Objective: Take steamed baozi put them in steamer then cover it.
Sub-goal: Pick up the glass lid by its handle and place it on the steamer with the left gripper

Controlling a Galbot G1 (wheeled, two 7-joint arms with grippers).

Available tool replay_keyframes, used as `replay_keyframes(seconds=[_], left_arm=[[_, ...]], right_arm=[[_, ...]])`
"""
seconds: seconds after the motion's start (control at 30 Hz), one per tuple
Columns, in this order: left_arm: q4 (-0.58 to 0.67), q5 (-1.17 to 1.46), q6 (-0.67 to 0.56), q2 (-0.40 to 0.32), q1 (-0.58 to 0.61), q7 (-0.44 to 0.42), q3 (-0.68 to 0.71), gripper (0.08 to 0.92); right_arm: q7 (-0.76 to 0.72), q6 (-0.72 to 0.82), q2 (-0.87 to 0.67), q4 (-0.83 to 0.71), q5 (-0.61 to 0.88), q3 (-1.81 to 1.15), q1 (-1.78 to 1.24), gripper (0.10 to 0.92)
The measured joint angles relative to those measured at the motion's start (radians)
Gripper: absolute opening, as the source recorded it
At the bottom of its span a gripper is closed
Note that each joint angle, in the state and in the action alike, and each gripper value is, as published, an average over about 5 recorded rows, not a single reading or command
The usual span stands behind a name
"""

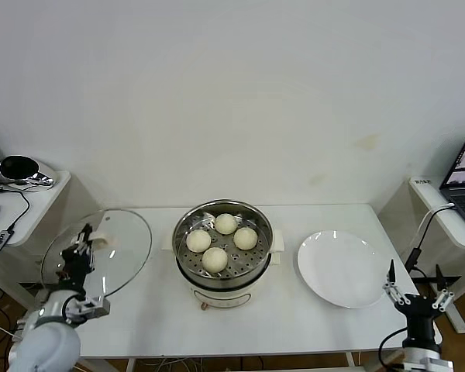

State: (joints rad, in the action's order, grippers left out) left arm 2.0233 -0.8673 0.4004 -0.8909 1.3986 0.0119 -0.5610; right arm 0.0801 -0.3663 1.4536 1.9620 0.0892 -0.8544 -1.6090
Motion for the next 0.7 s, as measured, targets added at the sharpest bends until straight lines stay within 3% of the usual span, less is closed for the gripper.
replay_keyframes(seconds=[0.17, 0.33, 0.7], left_arm=[[0.026, 0.021, 0.083, 0.042, -0.102, -0.037, 0.106, 0.137], [0.02, 0.01, 0.163, 0.039, -0.243, -0.078, 0.247, 0.137], [-0.04, -0.155, 0.271, -0.098, -0.468, -0.205, 0.508, 0.137]], right_arm=[[0.008, 0.001, 0.015, -0.004, -0.018, 0.02, 0.01, 0.823], [0.015, 0.0, 0.033, -0.012, -0.04, 0.033, 0.017, 0.823], [0.031, -0.01, 0.071, -0.02, -0.098, 0.055, 0.024, 0.823]])
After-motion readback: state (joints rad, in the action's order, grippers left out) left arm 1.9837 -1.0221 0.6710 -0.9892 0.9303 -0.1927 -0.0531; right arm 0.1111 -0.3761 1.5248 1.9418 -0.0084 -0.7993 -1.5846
